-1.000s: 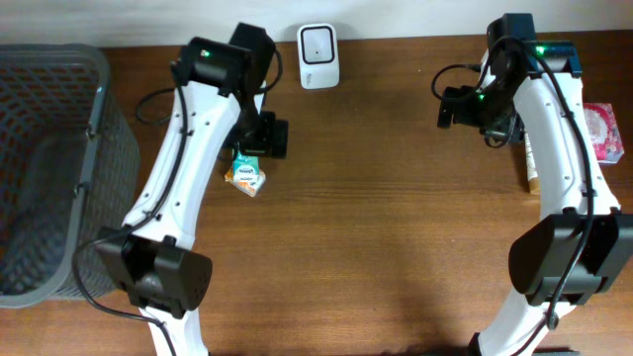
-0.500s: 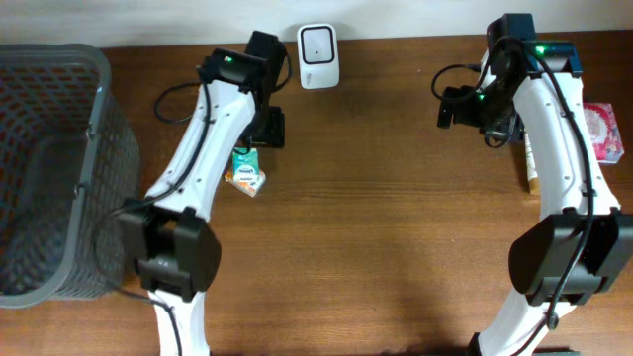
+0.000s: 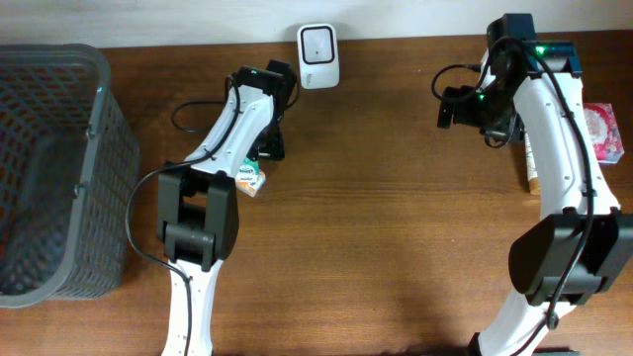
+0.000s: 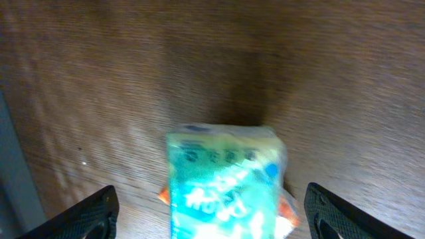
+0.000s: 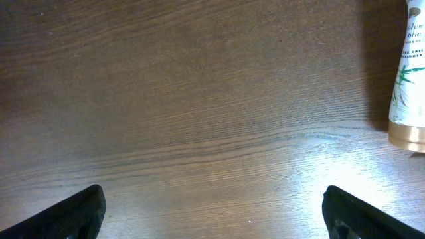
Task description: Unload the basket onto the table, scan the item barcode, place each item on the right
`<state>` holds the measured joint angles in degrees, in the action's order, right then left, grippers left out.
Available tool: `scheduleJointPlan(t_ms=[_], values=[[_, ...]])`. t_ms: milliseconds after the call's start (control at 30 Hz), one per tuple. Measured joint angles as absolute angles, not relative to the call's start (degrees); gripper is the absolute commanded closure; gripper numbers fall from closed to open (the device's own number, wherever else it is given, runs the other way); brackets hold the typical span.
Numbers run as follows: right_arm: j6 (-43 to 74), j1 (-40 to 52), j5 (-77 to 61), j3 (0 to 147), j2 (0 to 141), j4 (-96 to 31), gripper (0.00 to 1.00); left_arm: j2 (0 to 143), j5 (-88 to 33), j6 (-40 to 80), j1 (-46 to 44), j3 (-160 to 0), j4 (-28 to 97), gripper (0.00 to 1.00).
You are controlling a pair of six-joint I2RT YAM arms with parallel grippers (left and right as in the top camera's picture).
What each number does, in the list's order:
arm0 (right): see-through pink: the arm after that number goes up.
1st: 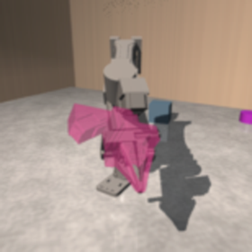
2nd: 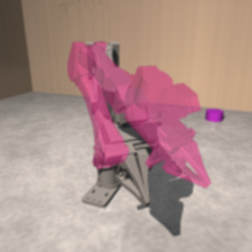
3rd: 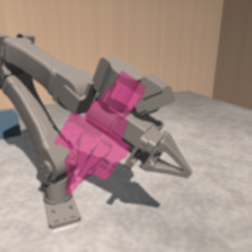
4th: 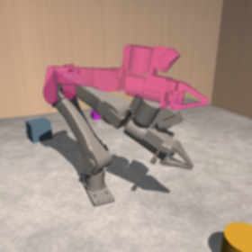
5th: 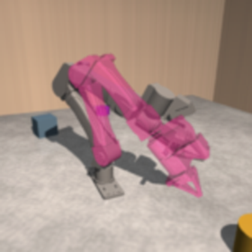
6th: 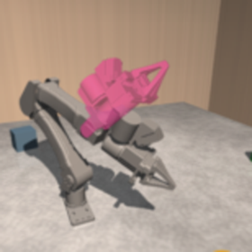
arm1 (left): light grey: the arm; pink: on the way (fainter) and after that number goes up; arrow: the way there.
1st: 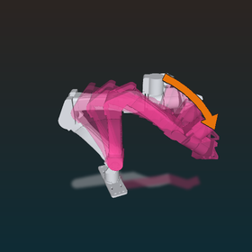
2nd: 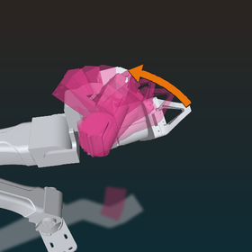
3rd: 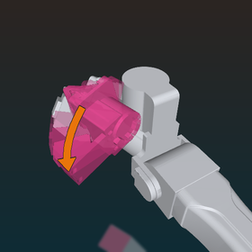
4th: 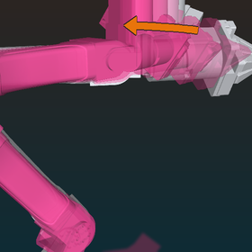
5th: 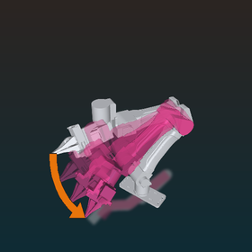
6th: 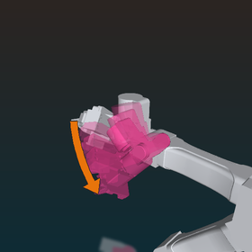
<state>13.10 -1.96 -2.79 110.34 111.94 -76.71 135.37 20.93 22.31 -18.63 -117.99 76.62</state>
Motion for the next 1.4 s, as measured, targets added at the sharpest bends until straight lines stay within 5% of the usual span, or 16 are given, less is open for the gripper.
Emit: scheduleJointPlan(t_ms=[200, 300, 433, 700, 933, 1233, 1400], values=[[13.13, -1.96, -2.79, 110.34, 111.94, -76.71, 0.01, 135.46, 12.47, 21.47, -14.04, -117.99, 75.55, 0.10], [13.08, -1.96, -2.79, 110.34, 111.94, -76.71, 0.01, 136.33, 7.31, 20.62, -13.19, -117.97, 75.33, 0.33], [13.06, -1.96, -2.79, 110.34, 111.94, -76.71, 0.01, 139.33, 4.86, 20.10, -14.35, -117.80, 75.59, 0.46], [13.13, -1.96, -2.79, 110.34, 111.98, -76.71, 0.01, 139.63, 4.03, 19.27, -14.72, -125.19, 85.06, 0.54], [13.08, -1.96, -2.79, 110.34, 111.98, -76.71, 0.01, 139.63, 3.55, 19.16, -15.73, -132.66, 88.31, 0.40], [13.10, -1.96, -2.79, 110.34, 111.98, -76.71, 0.01, 139.63, -8.45, 19.09, -27.86, -132.77, 79.88, 0.36], [13.08, -1.96, -2.79, 110.34, 111.98, -76.71, 0.01, 139.63, -3.05, 19.38, -35.24, -132.77, 79.09, 0.36]])
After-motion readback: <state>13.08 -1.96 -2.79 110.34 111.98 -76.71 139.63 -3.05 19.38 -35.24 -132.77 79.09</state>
